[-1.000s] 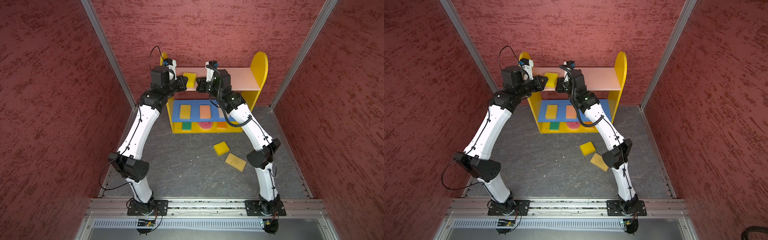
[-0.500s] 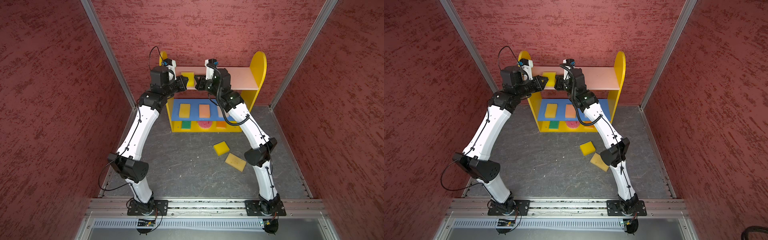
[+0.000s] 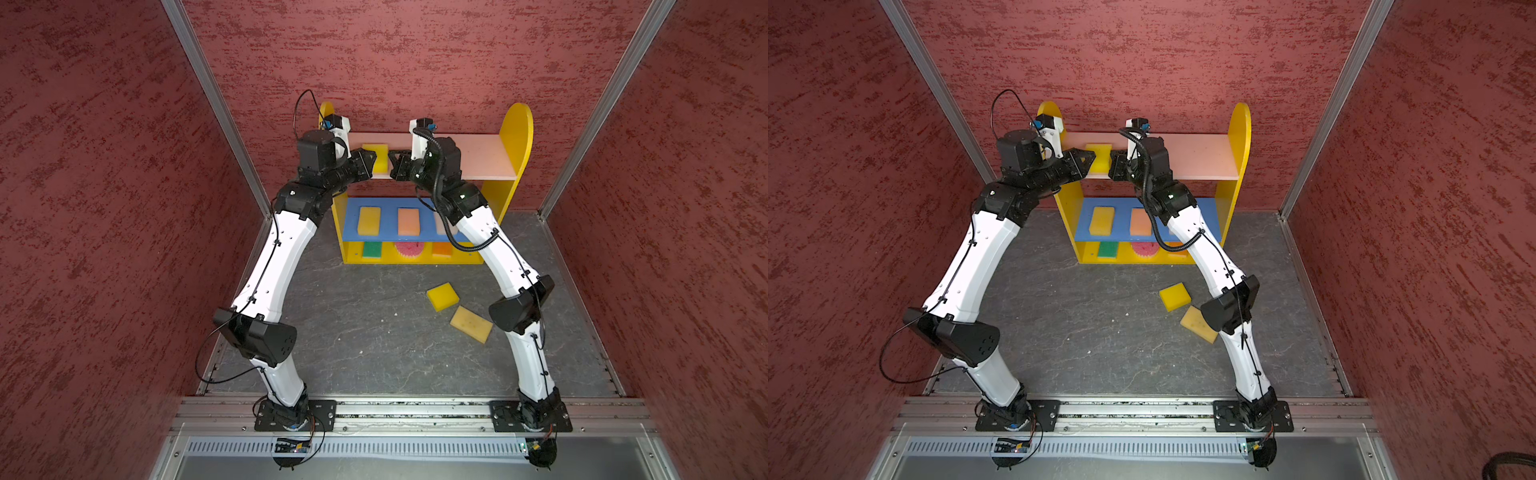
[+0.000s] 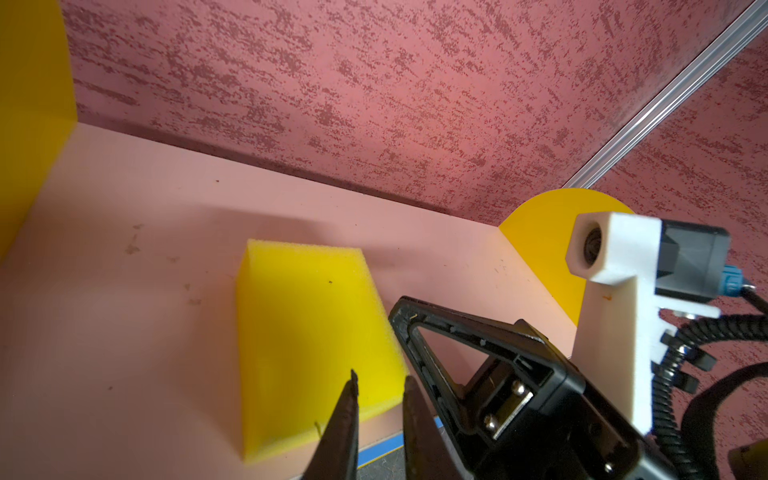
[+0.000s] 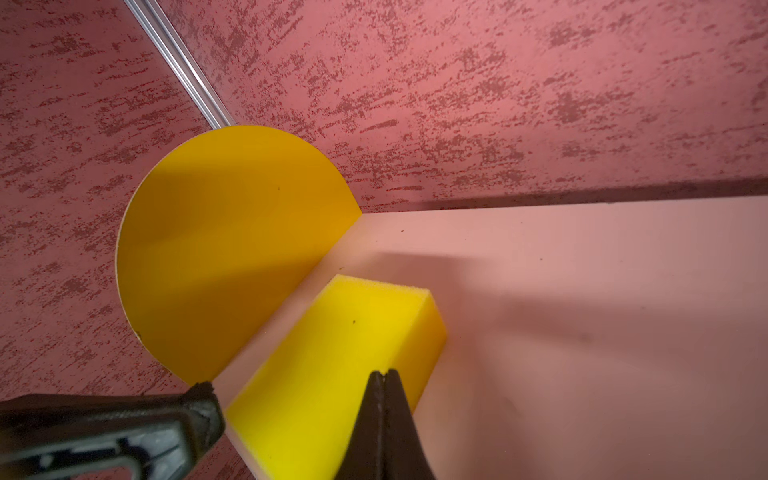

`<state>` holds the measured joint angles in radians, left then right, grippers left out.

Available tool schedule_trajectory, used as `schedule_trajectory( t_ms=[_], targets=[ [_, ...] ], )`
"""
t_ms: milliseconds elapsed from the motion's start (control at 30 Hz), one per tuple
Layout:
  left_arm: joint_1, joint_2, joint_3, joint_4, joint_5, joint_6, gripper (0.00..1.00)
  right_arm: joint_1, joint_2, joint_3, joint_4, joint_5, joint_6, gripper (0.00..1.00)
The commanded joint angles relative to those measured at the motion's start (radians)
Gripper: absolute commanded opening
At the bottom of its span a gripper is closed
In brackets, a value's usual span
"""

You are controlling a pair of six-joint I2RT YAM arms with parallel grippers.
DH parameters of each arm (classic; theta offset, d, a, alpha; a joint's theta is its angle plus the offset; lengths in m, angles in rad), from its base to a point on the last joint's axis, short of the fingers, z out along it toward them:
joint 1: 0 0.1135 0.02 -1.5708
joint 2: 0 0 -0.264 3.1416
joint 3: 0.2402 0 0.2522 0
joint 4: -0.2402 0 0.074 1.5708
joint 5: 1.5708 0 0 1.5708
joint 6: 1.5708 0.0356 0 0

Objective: Place and organize the cleaning sponges onto the shelf

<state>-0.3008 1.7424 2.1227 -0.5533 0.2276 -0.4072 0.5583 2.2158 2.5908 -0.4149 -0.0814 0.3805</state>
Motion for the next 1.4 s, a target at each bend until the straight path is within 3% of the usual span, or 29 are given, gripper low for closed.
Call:
schedule_trajectory(
  t_ms=[0,200,367,567,1033,1367],
  targets=[
    [0.008,-0.068,-0.037,0.026,0.005,0.015,0.2,-0.017,-0.024,-0.074,0.018,0.022,-0.002,0.03],
    [-0.015,-0.151,-0.166,0.087,0.02,-0.006,0.07,-0.018,-0.075,-0.146,0.046,0.029,-0.005,0.05],
    [-0.03,-0.152,-0.191,0.104,0.028,-0.019,0.04,-0.019,-0.086,-0.17,0.053,0.018,0.008,0.06],
    [-0.044,-0.087,-0.147,0.082,0.038,-0.027,0.04,-0.02,-0.099,-0.173,0.054,0.016,0.008,0.11],
    [-0.044,0.04,-0.025,0.057,0.039,-0.042,0.03,-0.026,-0.13,-0.22,0.069,0.017,-0.008,0.13],
    [-0.043,0.054,-0.023,0.05,0.028,-0.038,0.03,-0.035,-0.133,-0.234,0.082,0.009,-0.003,0.14]
  ],
)
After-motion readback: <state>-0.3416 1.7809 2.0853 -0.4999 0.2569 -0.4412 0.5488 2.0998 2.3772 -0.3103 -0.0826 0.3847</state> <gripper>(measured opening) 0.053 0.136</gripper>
